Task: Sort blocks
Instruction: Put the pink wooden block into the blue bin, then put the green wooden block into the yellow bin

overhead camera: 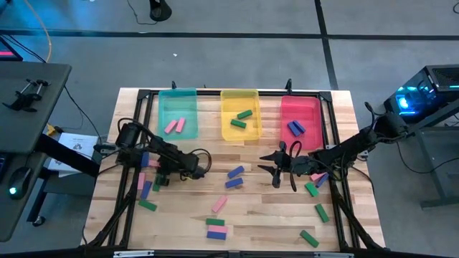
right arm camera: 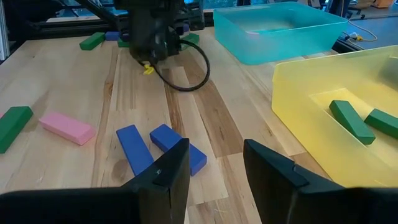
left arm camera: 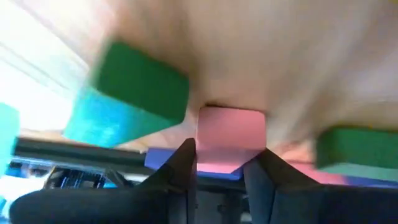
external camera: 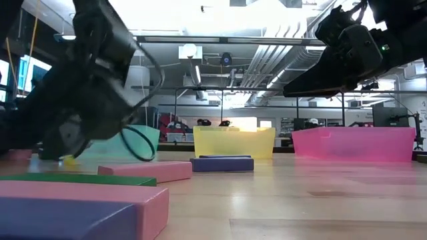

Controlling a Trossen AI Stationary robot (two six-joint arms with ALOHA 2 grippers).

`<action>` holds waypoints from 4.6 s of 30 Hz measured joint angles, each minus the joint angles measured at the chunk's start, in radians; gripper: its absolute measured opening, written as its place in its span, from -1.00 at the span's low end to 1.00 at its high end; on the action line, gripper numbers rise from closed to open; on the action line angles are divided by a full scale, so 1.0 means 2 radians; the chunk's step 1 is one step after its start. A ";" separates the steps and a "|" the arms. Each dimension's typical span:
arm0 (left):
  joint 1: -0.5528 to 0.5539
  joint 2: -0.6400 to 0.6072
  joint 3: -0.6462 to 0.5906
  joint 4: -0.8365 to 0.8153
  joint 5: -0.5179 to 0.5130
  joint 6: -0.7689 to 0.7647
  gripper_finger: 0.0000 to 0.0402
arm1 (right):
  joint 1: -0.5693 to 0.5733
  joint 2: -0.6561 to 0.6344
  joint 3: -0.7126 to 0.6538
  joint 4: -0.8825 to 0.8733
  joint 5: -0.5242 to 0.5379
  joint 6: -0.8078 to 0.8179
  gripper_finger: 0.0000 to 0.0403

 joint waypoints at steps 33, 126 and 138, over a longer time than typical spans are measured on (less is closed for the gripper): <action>0.425 -0.052 0.151 0.102 -0.160 0.065 -0.58 | 0.000 0.000 0.000 0.000 0.000 0.019 -0.33; -0.112 -0.180 -0.109 0.349 -0.310 -0.820 0.14 | 0.000 0.000 0.000 0.000 0.001 0.022 -0.33; -0.117 -0.117 -0.074 0.322 -0.281 -0.821 0.03 | 0.000 0.000 0.000 0.002 0.001 0.022 -0.33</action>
